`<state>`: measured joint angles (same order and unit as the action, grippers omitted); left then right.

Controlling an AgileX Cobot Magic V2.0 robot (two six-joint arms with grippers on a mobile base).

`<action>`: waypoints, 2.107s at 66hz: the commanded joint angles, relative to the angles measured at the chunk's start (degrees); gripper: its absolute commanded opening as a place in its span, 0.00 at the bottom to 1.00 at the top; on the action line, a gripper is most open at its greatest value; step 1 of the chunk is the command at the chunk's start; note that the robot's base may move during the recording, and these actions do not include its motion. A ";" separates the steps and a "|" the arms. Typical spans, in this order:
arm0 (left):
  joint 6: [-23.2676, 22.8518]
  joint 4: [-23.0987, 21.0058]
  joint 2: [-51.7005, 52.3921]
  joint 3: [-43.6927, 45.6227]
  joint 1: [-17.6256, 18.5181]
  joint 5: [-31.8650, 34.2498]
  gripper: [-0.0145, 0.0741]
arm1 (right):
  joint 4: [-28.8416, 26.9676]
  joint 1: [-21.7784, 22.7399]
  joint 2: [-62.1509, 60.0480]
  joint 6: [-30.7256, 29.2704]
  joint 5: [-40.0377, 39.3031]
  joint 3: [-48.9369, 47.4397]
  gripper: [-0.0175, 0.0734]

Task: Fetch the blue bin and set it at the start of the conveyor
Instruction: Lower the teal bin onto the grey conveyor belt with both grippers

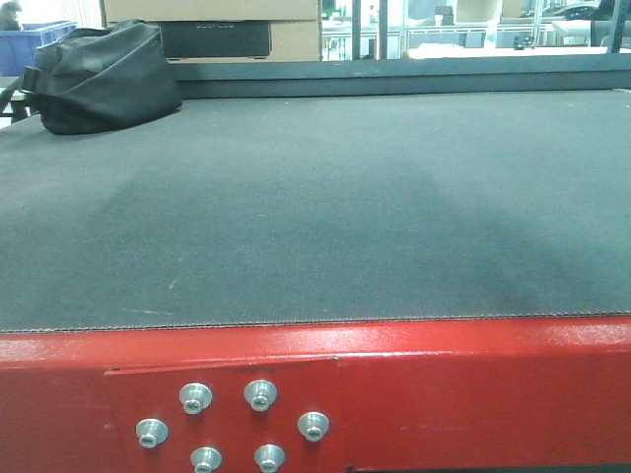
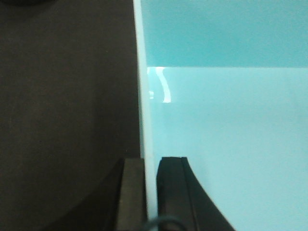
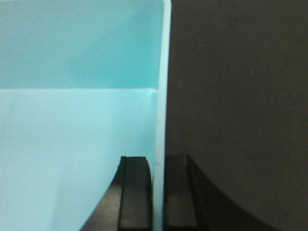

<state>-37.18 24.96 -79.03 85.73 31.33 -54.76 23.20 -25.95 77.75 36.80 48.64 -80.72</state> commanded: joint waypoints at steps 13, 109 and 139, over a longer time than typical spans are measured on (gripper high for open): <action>-1.34 -4.29 -1.05 -8.69 -0.31 16.68 0.04 | -1.00 -0.41 1.81 1.28 -17.70 9.14 0.02; -5.45 -3.66 -12.07 -23.12 -7.65 43.27 0.13 | -4.20 4.28 17.98 1.28 -28.90 11.85 0.02; -5.45 -2.36 -12.07 -20.66 -7.65 36.21 0.64 | -4.20 4.28 17.92 1.28 -24.88 11.16 0.54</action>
<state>-42.40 22.77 -91.41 63.45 22.96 -19.63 19.31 -21.18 95.96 38.68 24.66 -68.44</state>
